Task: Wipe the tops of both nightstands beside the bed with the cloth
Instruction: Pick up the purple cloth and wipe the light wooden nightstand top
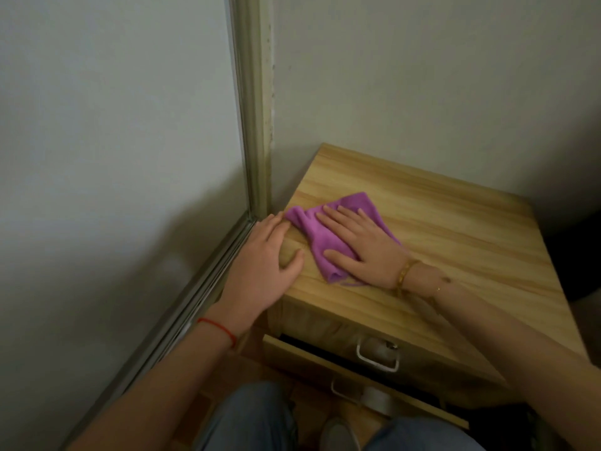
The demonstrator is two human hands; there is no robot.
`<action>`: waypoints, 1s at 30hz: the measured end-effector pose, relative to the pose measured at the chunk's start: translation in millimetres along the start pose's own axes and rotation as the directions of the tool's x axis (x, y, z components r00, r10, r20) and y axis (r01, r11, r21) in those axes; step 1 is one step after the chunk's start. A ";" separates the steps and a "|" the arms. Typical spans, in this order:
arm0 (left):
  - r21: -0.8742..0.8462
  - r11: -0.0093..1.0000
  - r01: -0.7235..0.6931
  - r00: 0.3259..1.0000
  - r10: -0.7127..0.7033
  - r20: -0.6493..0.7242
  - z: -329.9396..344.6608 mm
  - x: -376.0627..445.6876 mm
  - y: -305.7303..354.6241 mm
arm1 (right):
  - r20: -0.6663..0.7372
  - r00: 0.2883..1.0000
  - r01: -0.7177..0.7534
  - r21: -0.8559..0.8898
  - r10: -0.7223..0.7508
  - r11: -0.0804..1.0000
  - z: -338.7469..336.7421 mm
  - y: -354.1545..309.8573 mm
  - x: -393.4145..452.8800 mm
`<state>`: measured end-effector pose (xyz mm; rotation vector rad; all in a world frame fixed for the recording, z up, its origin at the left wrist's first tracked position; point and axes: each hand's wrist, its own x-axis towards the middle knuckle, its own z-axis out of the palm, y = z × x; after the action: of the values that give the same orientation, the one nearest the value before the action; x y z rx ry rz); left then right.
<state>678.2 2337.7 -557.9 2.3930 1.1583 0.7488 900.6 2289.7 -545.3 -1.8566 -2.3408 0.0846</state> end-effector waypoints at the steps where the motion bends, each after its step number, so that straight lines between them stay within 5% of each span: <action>1: 0.000 1.000 0.002 1.000 -0.002 0.004 0.1 -0.4 -0.2 | 0.016 1.000 -0.024 0.002 0.024 1.000 -0.5 6.7 -1.4; 7: 0.002 1.000 0.013 1.000 -0.013 0.014 0.1 -2.7 -1.3 | -0.023 0.910 -0.415 -0.043 0.414 0.909 -5.8 43.6 19.3; 13: 0.014 1.000 0.013 0.999 -0.013 0.041 -3.4 -1.5 1.9 | -0.028 0.993 -0.113 -0.008 0.112 0.994 0.2 -22.7 -29.3; 15: 0.014 1.000 0.013 0.999 -0.014 0.046 -6.7 -2.4 2.8 | -0.012 0.991 -0.130 0.001 0.130 0.992 -2.6 -12.7 -37.6; 20: 0.020 0.998 0.059 0.996 -0.060 0.060 -15.1 -20.0 -4.3 | -0.013 0.889 -0.458 -0.039 0.458 0.888 -12.0 31.8 -27.4; 26: 0.023 0.998 0.060 0.998 -0.061 0.031 -23.1 -40.2 -15.2 | -0.027 0.991 -0.130 0.015 0.130 0.991 3.2 -52.5 -37.0; 30: 0.007 0.998 0.060 0.998 -0.060 0.016 -24.6 -47.1 -15.8 | 0.012 0.990 -0.139 0.009 0.139 0.990 2.2 -38.1 -19.1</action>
<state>629.3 2311.7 -561.2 2.3542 1.2220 0.7063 867.7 2262.5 -543.8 -2.0180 -2.2106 0.1223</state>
